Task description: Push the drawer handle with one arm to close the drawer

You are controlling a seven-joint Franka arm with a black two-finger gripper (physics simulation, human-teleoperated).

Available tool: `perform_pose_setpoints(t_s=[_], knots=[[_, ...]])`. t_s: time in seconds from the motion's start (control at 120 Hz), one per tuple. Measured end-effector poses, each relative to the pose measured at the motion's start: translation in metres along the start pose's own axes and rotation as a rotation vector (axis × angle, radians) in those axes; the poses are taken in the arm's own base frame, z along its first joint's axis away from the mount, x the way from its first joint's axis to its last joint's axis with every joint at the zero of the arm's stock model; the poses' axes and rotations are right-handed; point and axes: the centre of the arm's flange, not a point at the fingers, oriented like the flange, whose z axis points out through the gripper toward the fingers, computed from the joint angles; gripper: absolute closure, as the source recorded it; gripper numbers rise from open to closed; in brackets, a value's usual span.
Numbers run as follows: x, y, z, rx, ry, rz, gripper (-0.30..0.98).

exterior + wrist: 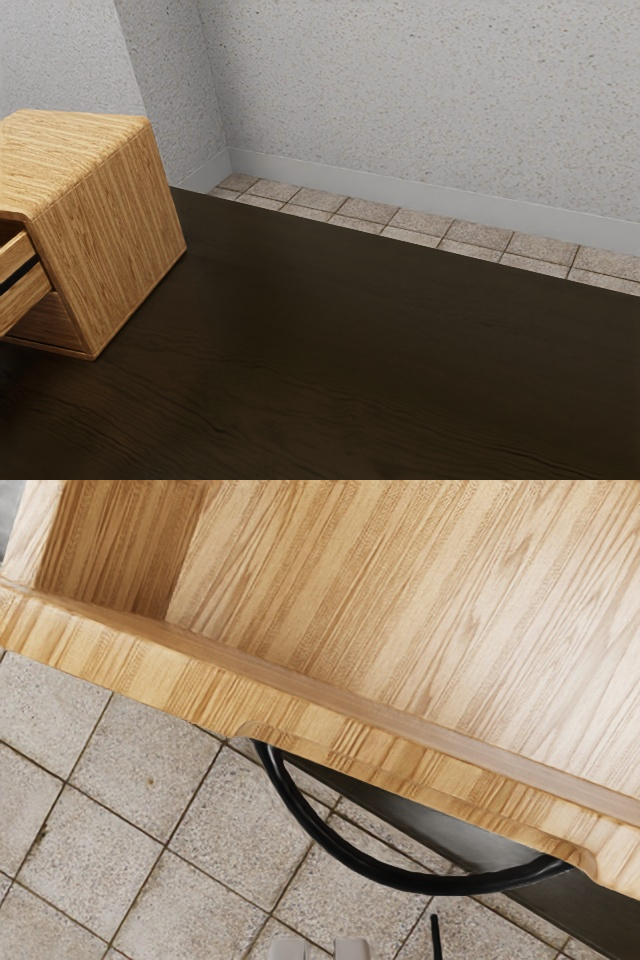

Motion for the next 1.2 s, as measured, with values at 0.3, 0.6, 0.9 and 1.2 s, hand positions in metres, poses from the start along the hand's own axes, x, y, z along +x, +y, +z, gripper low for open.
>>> perform_pose_setpoints(t_s=[0.3, 0.6, 0.9, 1.2], knots=[[0.014, -0.045, 0.025, -0.053, 0.005, 0.017, 0.78], [-0.004, -0.063, 0.039, -0.079, -0.008, 0.131, 0.78], [-0.043, -0.043, 0.07, -0.106, -0.024, 0.315, 0.78], [-0.047, -0.022, 0.095, -0.12, -0.031, 0.469, 0.79]])
